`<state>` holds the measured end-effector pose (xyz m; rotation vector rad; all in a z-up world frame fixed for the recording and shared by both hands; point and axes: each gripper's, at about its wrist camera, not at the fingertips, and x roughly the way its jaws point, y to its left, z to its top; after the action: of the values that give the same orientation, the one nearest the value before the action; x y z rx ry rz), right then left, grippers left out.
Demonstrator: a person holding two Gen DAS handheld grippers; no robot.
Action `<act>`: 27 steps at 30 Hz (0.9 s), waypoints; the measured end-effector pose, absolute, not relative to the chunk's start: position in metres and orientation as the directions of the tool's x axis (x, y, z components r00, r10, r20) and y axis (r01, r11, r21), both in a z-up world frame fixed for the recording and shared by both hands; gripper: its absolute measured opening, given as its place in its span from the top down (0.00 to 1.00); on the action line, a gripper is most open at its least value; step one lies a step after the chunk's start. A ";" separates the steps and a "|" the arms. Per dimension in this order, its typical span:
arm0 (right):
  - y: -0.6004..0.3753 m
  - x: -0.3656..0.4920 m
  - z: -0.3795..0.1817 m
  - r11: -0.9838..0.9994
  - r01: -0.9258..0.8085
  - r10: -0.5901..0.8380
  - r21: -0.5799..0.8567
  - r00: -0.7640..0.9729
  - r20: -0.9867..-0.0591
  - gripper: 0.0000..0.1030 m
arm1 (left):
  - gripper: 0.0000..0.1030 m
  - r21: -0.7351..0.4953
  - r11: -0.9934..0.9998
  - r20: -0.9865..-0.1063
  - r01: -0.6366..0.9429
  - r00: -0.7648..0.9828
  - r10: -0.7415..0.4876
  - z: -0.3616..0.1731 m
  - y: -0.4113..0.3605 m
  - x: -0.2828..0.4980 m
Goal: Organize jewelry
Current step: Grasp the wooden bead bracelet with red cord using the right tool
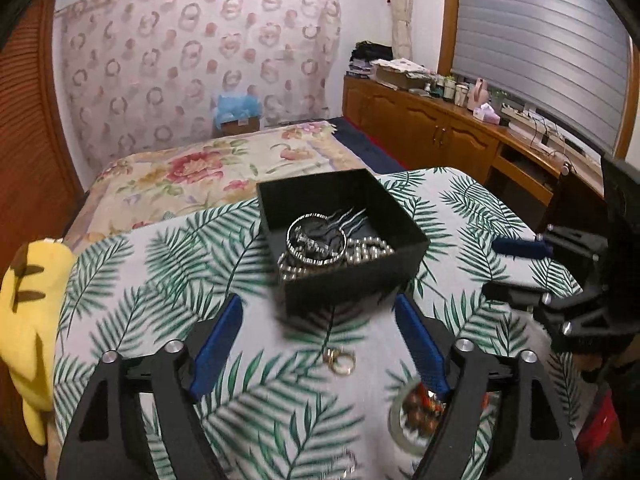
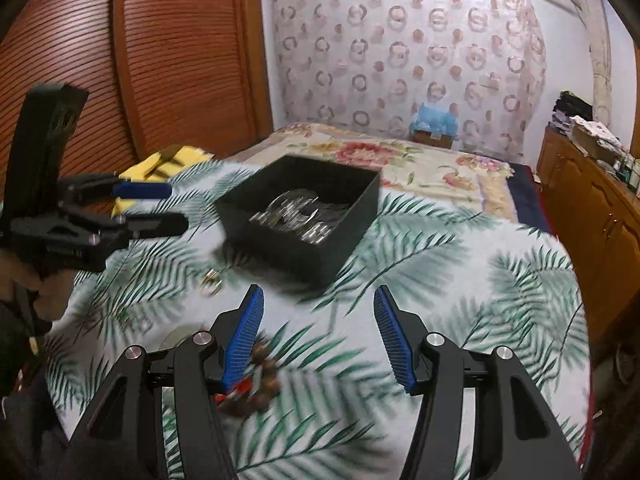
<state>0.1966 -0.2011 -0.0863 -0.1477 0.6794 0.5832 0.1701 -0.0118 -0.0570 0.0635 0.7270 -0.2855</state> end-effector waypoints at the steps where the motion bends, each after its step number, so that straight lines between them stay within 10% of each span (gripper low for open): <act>1: -0.198 0.189 -0.089 0.827 -0.559 0.462 0.057 0.619 -0.636 0.42 | 0.23 -0.045 0.961 -0.660 0.272 0.714 -0.233 -0.058 -0.009 0.164; 27: -0.170 0.132 -0.121 0.804 -0.569 0.511 0.173 0.513 -0.690 0.72 | 0.10 -0.105 0.970 -0.622 0.217 0.747 -0.235 -0.089 0.009 0.093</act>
<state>0.1316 -0.1703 -0.1208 -0.0791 0.8028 0.6499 0.0927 0.0086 -0.0887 -0.0265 0.6837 -0.2472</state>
